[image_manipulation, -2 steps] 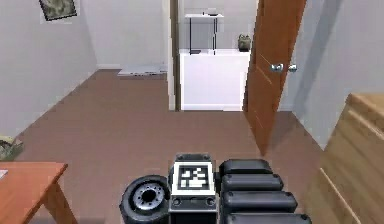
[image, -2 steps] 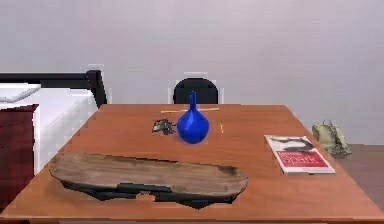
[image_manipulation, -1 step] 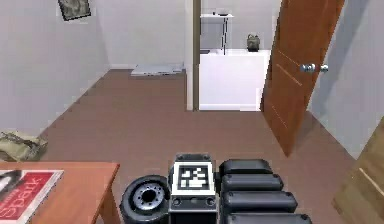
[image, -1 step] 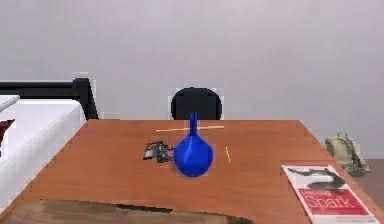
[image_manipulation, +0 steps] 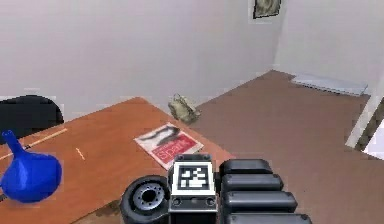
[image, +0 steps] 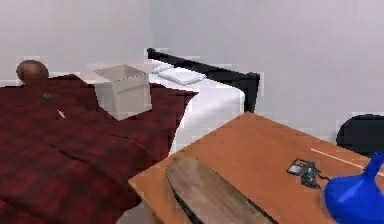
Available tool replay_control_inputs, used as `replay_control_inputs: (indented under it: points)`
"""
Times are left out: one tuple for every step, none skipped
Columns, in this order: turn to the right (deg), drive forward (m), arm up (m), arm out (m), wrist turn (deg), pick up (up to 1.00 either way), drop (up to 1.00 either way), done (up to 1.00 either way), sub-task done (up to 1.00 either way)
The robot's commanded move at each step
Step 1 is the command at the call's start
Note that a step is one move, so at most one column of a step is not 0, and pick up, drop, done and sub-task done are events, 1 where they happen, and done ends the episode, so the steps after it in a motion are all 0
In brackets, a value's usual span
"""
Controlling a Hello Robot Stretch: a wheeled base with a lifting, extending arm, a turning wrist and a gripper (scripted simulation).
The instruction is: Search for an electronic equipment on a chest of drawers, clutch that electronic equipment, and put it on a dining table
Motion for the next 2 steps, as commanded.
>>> replay_control_inputs:
  points:
    - [-33.0,0.00,0.00,0.00,0.0,0.00,0.00,0.00,0.00]
    - [0.0,0.00,0.00,0.46,0.0,0.00,0.00,0.00,0.00]
